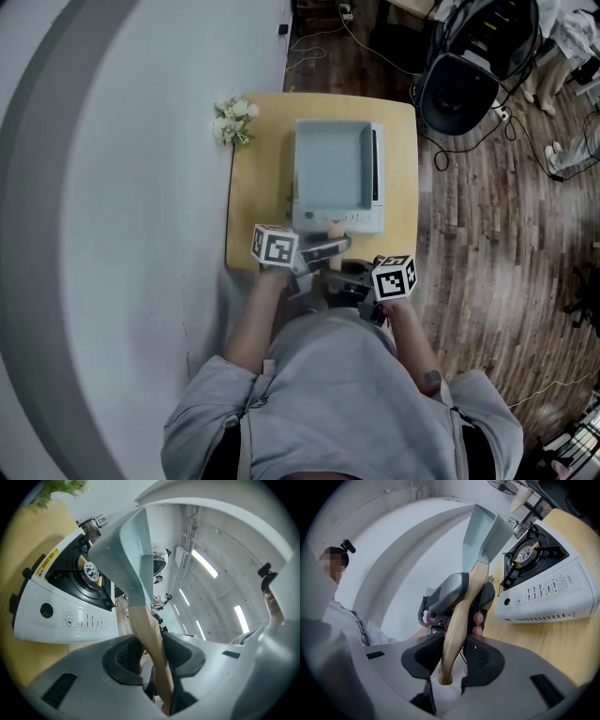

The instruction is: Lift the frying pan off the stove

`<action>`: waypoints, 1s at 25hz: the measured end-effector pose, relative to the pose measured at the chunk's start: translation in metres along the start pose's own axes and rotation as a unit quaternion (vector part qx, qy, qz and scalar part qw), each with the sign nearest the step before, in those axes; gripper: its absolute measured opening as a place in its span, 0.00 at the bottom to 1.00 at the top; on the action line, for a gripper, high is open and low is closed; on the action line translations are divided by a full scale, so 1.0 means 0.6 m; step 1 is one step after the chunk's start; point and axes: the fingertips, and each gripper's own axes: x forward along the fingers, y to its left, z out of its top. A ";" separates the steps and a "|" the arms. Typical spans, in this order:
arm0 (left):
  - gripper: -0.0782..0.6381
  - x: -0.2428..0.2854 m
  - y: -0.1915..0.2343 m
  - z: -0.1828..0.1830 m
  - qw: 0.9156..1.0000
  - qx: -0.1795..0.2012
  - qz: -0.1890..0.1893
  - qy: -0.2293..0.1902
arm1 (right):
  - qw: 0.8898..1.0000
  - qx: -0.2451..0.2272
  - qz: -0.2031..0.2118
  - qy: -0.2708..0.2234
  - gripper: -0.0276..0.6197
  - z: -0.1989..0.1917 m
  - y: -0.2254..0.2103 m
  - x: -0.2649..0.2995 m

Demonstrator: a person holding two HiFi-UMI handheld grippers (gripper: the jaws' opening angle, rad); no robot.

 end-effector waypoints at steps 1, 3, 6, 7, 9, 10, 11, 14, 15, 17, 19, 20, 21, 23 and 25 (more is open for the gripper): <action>0.28 -0.005 -0.005 -0.007 1.000 0.007 0.001 0.000 | 1.000 -0.004 0.000 -0.002 0.23 -0.006 0.006 0.002; 0.28 -0.015 -0.014 -0.020 1.000 0.021 0.004 0.001 | 1.000 -0.012 0.001 -0.006 0.23 -0.020 0.020 0.006; 0.28 -0.031 -0.036 -0.042 0.999 0.036 0.002 0.003 | 1.000 -0.026 0.001 -0.014 0.23 -0.041 0.044 0.014; 0.28 -0.038 -0.042 -0.050 0.999 0.041 0.000 0.003 | 0.999 -0.032 0.001 -0.017 0.23 -0.049 0.051 0.018; 0.28 -0.052 -0.053 -0.070 0.999 0.053 -0.001 0.004 | 0.999 -0.044 0.002 -0.022 0.23 -0.070 0.063 0.025; 0.28 -0.058 -0.059 -0.080 0.998 0.059 -0.001 0.005 | 0.998 -0.049 0.002 -0.025 0.23 -0.081 0.070 0.028; 0.28 -0.062 -0.067 -0.087 0.998 0.064 -0.001 0.006 | 0.998 -0.053 0.002 -0.029 0.23 -0.087 0.077 0.029; 0.28 -0.068 -0.096 -0.085 0.997 0.075 0.000 0.011 | 0.997 -0.060 0.003 -0.040 0.23 -0.082 0.106 0.028; 0.28 -0.075 -0.102 -0.096 0.997 0.078 0.000 0.012 | 0.997 -0.062 0.003 -0.043 0.23 -0.092 0.114 0.031; 0.28 -0.095 -0.112 -0.147 0.996 0.085 -0.003 0.013 | 0.997 -0.069 0.002 -0.046 0.23 -0.144 0.129 0.041; 0.28 -0.109 -0.122 -0.193 0.996 0.088 -0.005 0.013 | 0.996 -0.073 0.001 -0.048 0.23 -0.191 0.145 0.043; 0.28 -0.112 -0.129 -0.210 0.996 0.089 -0.006 0.013 | 0.996 -0.072 0.001 -0.048 0.23 -0.207 0.153 0.042; 0.28 -0.114 -0.135 -0.224 0.996 0.088 -0.006 0.014 | 0.996 -0.071 0.001 -0.049 0.23 -0.220 0.161 0.040; 0.28 -0.120 -0.143 -0.252 0.996 0.085 -0.007 0.018 | 0.996 -0.068 0.001 -0.051 0.23 -0.248 0.172 0.040; 0.28 -0.128 -0.147 -0.283 0.996 0.080 -0.009 0.022 | 0.997 -0.063 0.000 -0.054 0.23 -0.278 0.181 0.042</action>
